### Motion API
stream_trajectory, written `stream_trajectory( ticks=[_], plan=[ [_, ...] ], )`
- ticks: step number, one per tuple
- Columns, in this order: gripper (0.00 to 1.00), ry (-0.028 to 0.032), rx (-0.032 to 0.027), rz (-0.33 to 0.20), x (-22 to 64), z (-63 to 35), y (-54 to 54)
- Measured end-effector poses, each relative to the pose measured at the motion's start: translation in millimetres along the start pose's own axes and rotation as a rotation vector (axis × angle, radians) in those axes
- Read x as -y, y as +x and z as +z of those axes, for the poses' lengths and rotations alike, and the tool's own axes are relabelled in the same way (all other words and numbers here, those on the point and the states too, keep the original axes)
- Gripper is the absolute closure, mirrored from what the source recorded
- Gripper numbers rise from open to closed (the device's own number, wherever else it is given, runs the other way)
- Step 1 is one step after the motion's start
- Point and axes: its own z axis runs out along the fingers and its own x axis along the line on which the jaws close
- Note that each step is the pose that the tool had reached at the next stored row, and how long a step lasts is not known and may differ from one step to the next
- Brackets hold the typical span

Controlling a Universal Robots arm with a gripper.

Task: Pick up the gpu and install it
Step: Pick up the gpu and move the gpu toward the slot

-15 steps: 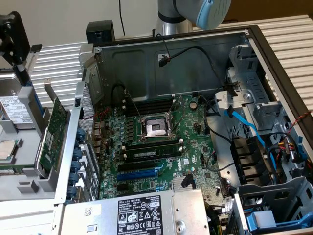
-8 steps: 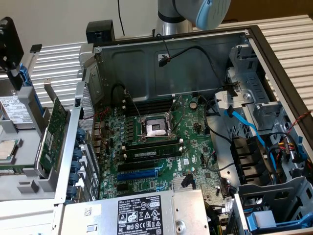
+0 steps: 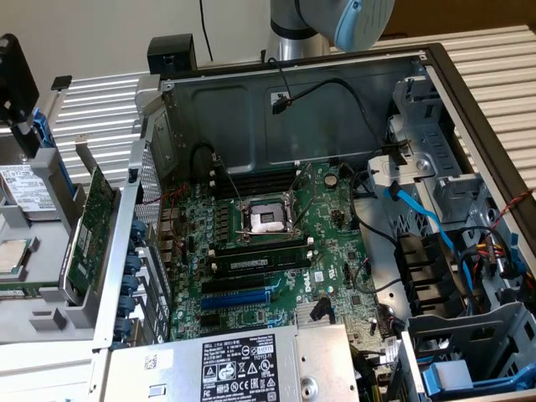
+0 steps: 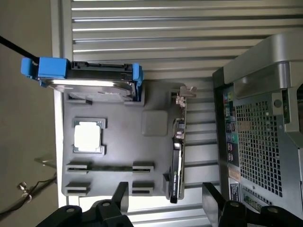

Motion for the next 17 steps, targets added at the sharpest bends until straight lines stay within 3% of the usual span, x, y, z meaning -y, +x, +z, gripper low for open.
stream_trajectory(
  ticks=[2, 8, 11, 12, 14, 17],
  plan=[
    [0.28, -0.0008, 0.0004, 0.000, 0.9, 0.7, 0.7],
    [0.28, -0.0021, 0.0179, 0.000, 3.6, 9.1, 2.5],
    [0.28, -0.0027, 0.0224, -0.001, 6.2, 12.0, 3.2],
    [0.28, -0.0029, 0.0280, -0.001, 6.5, 12.7, 3.3],
    [0.28, -0.0043, 0.0448, -0.002, 6.9, 13.7, 3.3],
    [0.28, -0.0060, 0.0617, -0.002, 8.8, 15.8, 3.4]
  ],
)
